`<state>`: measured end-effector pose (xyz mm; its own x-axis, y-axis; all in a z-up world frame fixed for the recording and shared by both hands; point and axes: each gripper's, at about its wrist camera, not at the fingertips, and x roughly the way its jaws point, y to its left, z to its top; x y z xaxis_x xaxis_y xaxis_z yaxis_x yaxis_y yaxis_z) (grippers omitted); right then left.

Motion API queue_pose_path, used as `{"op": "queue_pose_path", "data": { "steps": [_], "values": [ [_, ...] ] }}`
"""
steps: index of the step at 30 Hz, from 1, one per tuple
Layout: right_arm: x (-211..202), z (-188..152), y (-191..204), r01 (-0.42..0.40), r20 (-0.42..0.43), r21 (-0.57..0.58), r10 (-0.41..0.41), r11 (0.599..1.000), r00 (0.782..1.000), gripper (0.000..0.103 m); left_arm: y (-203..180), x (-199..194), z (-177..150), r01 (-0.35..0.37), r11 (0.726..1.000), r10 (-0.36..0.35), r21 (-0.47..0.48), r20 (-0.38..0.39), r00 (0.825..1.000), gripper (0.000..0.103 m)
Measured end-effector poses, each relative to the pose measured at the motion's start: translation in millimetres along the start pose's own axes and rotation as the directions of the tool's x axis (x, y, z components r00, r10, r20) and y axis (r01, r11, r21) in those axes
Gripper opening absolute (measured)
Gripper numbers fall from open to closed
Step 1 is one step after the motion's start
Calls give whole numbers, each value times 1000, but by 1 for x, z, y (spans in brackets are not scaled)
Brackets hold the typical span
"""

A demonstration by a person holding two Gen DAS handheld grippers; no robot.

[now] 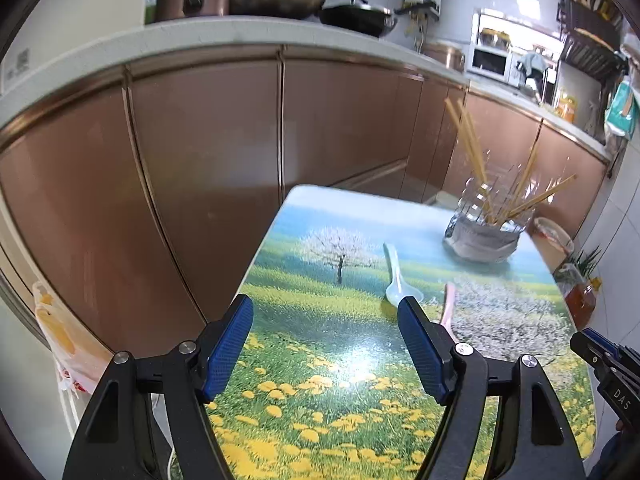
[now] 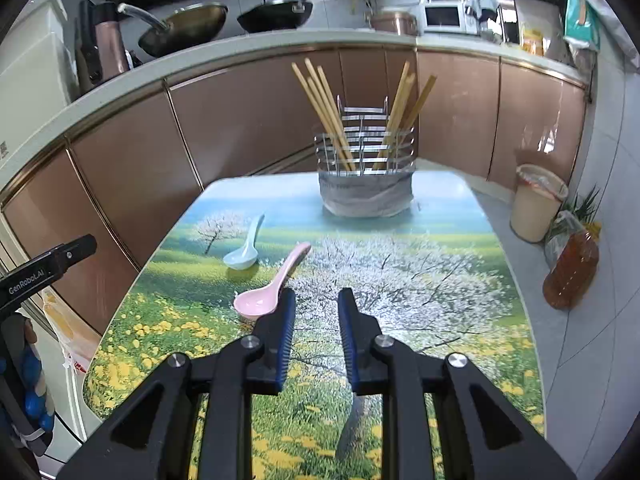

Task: Organize utensils
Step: 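Withdraw both open tools and reach down toward the two spoons, then close left tool on the blue spoon handle while right tool grasps the pink spoon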

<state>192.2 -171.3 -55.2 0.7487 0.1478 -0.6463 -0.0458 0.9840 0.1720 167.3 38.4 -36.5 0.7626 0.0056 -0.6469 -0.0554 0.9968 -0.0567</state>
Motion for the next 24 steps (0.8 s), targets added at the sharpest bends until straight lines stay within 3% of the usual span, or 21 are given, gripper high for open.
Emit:
{"op": "queue_pose_path", "data": {
  "steps": [5,13,18,24],
  "values": [
    [40,8,-4,-67,-86,41,70,997,994,21,-4,46,8,22,1000,-21,11,-88,996,74],
    [112,42,-11,-182,-231,132,208,975,950,21,-24,128,48,105,991,-83,83,-236,968,74],
    [152,53,-9,-215,-313,165,258,963,914,21,-46,188,63,179,979,-129,98,-382,915,74],
    [186,60,-4,-210,-379,165,259,963,888,21,-65,232,74,209,974,-144,89,-473,869,72]
  ]
}}
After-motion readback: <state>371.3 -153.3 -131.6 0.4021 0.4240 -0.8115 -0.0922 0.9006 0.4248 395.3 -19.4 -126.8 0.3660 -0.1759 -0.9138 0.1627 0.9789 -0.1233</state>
